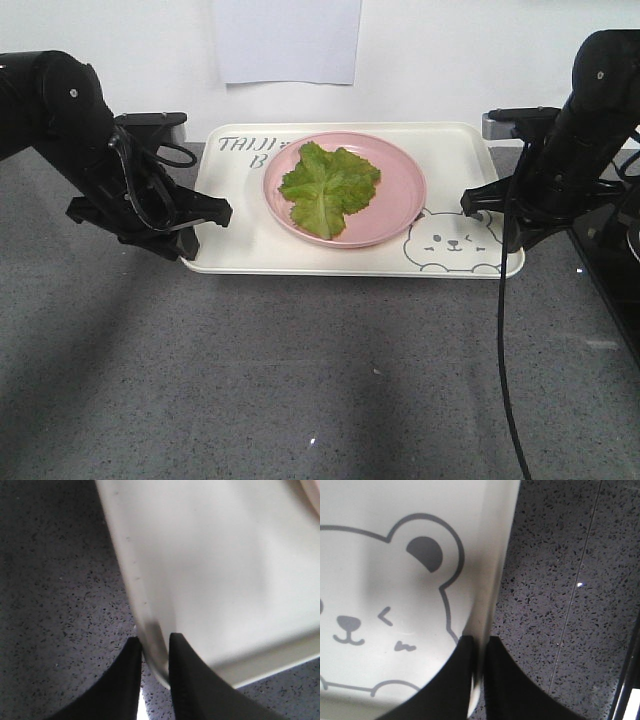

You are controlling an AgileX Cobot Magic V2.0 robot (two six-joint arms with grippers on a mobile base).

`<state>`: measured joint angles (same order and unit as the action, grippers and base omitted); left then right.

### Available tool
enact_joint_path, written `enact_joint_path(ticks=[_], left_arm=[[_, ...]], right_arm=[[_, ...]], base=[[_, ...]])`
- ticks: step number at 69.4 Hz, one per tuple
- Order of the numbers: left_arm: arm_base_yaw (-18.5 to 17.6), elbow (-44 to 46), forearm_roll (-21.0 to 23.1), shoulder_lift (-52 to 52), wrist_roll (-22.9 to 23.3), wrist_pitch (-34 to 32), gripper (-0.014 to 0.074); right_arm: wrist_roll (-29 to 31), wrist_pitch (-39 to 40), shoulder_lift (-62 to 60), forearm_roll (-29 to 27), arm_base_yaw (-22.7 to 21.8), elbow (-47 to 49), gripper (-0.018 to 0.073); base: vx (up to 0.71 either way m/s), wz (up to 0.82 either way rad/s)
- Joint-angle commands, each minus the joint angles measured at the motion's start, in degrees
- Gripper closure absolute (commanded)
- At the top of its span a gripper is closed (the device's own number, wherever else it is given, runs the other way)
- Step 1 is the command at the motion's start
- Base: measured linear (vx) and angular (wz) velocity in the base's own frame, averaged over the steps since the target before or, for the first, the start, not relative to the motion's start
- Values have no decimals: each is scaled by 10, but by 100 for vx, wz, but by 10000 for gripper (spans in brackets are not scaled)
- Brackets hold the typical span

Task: Transfer vegetables to tray and serve
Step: 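Hold the tray above the grey counter while the base settles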

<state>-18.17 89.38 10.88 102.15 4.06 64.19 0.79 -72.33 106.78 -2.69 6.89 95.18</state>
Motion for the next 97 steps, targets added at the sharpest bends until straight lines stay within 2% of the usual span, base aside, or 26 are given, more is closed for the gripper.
enact_joint_path(ticks=[1,83,97], left_arm=[[-15,18,73,-32,-13,-41,604],[-15,18,73,-32,-13,-39,604],[-15,16,56,-32,-12,-28,604]], right_arm=[[22,4,-32,-54,10,16,568],[22,4,-32,-54,10,16,568],[29,4,-32,-76,11,16,568]], base=[[0,0],[0,0],[0,0]])
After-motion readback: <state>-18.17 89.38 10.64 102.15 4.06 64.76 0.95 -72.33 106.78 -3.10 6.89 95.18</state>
